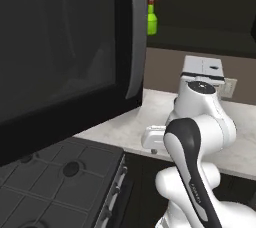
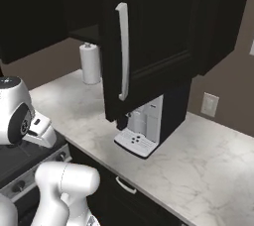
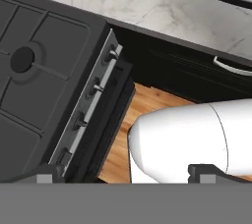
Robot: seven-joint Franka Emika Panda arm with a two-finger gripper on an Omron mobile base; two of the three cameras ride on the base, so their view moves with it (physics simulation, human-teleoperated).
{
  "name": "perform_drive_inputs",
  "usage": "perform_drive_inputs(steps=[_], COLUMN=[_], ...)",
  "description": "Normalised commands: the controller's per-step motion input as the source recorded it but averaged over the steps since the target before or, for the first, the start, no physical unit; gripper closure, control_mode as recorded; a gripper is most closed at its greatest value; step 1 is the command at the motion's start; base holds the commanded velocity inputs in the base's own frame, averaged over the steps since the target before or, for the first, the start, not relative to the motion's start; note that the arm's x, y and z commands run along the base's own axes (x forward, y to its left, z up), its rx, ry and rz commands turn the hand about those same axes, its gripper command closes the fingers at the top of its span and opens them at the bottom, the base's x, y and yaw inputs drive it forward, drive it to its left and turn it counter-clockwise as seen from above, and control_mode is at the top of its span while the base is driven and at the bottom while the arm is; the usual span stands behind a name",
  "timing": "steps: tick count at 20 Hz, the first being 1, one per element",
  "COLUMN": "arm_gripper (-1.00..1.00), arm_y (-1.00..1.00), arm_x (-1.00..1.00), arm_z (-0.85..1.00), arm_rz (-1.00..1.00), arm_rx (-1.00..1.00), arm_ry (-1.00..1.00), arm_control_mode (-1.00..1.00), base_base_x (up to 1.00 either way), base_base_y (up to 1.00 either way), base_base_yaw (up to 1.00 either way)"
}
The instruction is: Move the cutting board and knife to the sink. Then move spray from the cabinet to the counter.
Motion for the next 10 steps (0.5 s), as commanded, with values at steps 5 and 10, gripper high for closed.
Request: perform_drive_inputs(steps=[5, 10], arm_gripper=[-1.00, -1.00], arm_y=[0.00, 0.00], arm_x=[0.00, 0.00], arm_z=[0.00, 0.00], arm_rz=[0.00, 0.00], arm_rx=[0.00, 0.00], arm_ry=[0.00, 0.00], arm_control_mode=[1.00, 1.00], base_base_x=[0.17, 0.25], base_base_y=[0.32, 0.15], base_base_yaw=[-0.08, -0.07])
